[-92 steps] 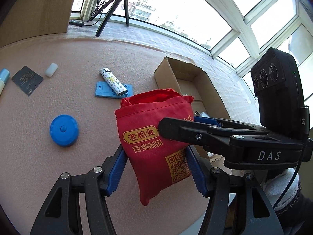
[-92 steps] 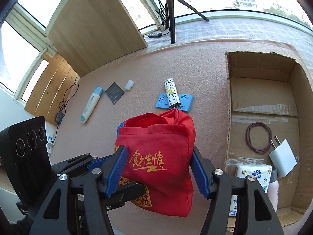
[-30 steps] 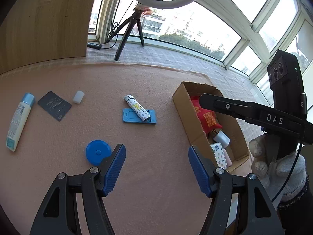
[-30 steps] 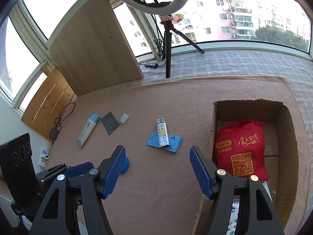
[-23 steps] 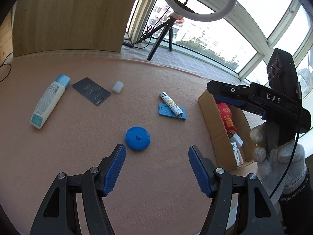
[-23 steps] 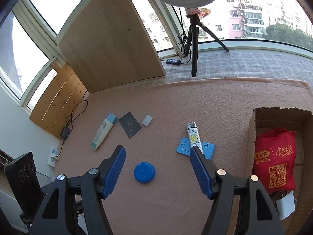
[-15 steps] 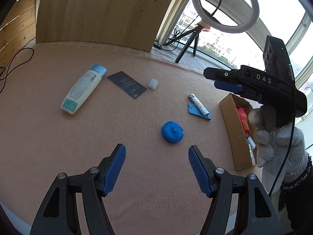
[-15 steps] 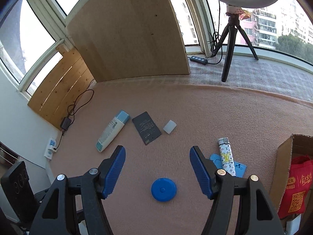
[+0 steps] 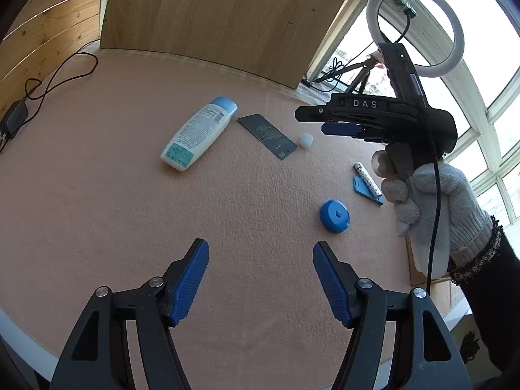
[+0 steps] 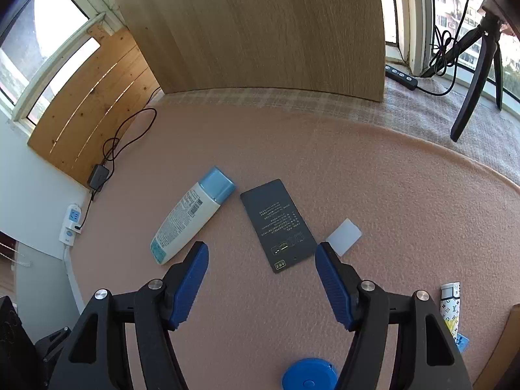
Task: Organize objects
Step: 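Close the right gripper on the black card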
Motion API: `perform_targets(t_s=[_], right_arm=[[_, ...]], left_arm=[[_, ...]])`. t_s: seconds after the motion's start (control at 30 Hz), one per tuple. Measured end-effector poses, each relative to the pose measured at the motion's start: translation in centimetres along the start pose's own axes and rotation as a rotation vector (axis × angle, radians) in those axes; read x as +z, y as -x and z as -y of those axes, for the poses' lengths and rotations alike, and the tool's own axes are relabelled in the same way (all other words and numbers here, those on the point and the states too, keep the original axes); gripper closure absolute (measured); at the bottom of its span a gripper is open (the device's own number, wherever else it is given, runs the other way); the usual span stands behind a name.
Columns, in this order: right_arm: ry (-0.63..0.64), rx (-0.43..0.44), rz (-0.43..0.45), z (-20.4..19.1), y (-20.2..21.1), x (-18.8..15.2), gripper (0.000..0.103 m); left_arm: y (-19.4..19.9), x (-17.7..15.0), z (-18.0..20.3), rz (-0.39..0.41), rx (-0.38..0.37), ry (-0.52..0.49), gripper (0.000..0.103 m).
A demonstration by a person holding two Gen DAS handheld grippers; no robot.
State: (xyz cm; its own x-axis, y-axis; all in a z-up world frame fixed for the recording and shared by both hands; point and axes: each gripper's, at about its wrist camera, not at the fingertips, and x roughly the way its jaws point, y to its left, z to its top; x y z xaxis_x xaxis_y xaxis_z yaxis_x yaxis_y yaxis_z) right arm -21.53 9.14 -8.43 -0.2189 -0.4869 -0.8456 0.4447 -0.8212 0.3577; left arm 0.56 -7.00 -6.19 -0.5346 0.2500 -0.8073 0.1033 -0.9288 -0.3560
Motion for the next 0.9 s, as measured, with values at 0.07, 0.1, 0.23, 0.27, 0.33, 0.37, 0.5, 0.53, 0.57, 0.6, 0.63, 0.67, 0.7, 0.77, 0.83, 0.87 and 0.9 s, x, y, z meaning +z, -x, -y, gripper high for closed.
perform_targets(t_s=[0.07, 0.1, 0.23, 0.27, 0.33, 0.37, 0.5, 0.53, 0.57, 0.6, 0.63, 0.67, 0.7, 0.77, 0.83, 0.87, 0.9], right_arm=[[-0.009, 0.008, -0.017, 0.1, -1.1, 0.5, 0.038], [-0.012, 0.014, -0.023, 0.1, -1.6, 0.7, 0.039], [-0.016, 0.008, -0.048, 0.1, -3.4, 1.5, 0.039], [-0.012, 0.000, -0.051, 0.1, -3.7, 1.7, 0.039], [0.008, -0.029, -0.052, 0.0, -4.3, 2.0, 0.039], [0.015, -0.038, -0.055, 0.0, -4.5, 2.1, 0.039], [0.018, -0.041, -0.071, 0.3, -5.5, 2.7, 0.039], [0.025, -0.052, -0.073, 0.3, -5.7, 2.7, 0.039], [0.030, -0.059, -0.077, 0.3, -5.9, 2.8, 0.039], [0.033, -0.064, -0.081, 0.1, -6.3, 2.9, 0.039], [0.035, -0.070, -0.084, 0.2, -6.4, 2.9, 0.039], [0.036, -0.079, -0.086, 0.2, -6.7, 3.0, 0.039], [0.033, -0.083, -0.088, 0.4, -6.8, 3.0, 0.039], [0.028, -0.085, -0.094, 0.7, -7.1, 3.1, 0.039], [0.026, -0.082, -0.098, 0.8, -7.2, 3.1, 0.038], [0.027, -0.080, -0.098, 0.7, -7.2, 3.1, 0.038], [0.028, -0.079, -0.099, 0.7, -7.2, 3.1, 0.038]], left_arm=[[0.4, -0.2, -0.8, 0.002, 0.011, 0.013, 0.033], [0.4, -0.2, -1.2, 0.002, 0.014, 0.021, 0.033], [0.4, -0.2, -2.3, 0.000, 0.023, 0.045, 0.033], [0.3, -0.2, -2.6, 0.000, 0.023, 0.049, 0.033], [0.2, -0.2, -2.9, 0.000, 0.025, 0.056, 0.033], [0.1, -0.2, -3.0, 0.000, 0.027, 0.058, 0.033], [-0.2, -0.2, -3.4, -0.003, 0.029, 0.070, 0.033], [-0.2, -0.2, -3.5, -0.003, 0.030, 0.071, 0.033], [-0.3, -0.2, -3.5, -0.004, 0.032, 0.072, 0.033], [-0.3, -0.2, -3.6, -0.005, 0.034, 0.073, 0.033], [-0.4, -0.3, -3.6, -0.006, 0.037, 0.072, 0.033], [-0.4, -0.3, -3.7, -0.007, 0.039, 0.072, 0.033], [-0.5, -0.3, -3.7, -0.007, 0.040, 0.073, 0.033], [-0.5, -0.3, -3.9, -0.008, 0.040, 0.077, 0.033], [-0.5, -0.3, -3.9, -0.009, 0.040, 0.080, 0.033], [-0.5, -0.2, -3.9, -0.009, 0.040, 0.080, 0.033], [-0.5, -0.2, -3.9, -0.009, 0.039, 0.079, 0.033]])
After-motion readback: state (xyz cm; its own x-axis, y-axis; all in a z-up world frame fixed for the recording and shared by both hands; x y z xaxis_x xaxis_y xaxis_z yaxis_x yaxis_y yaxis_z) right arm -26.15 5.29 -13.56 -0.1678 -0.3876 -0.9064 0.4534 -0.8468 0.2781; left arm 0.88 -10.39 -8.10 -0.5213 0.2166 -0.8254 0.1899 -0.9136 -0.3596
